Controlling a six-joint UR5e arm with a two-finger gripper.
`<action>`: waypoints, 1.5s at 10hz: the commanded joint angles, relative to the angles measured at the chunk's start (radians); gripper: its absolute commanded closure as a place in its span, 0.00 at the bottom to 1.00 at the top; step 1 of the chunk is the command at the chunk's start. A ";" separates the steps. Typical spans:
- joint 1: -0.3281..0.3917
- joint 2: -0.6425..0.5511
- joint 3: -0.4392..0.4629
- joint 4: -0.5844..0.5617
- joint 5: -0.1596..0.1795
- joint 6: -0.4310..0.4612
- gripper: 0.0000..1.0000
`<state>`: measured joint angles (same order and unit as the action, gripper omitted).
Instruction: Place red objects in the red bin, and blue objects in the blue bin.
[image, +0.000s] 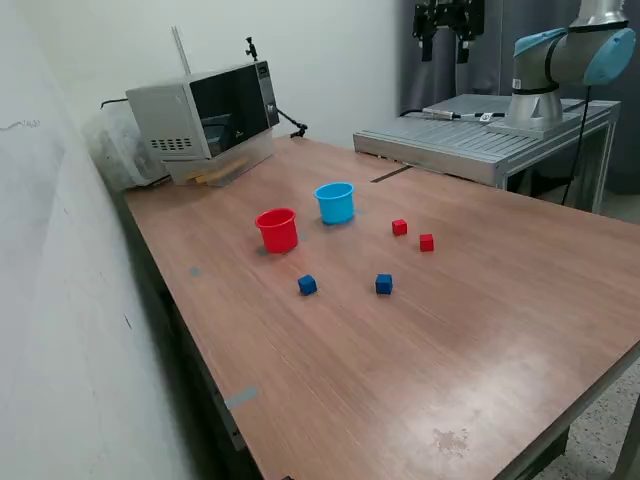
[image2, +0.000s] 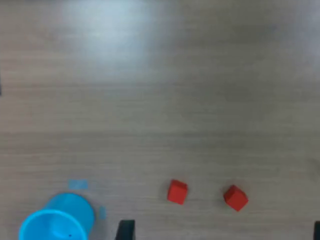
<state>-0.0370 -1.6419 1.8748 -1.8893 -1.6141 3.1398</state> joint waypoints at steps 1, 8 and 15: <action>0.000 0.201 0.055 -0.242 0.020 0.039 0.00; -0.098 0.509 0.049 -0.464 0.020 0.042 0.00; -0.021 0.643 0.007 -0.559 0.050 0.061 0.00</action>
<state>-0.0743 -1.0333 1.8987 -2.4377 -1.5672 3.1855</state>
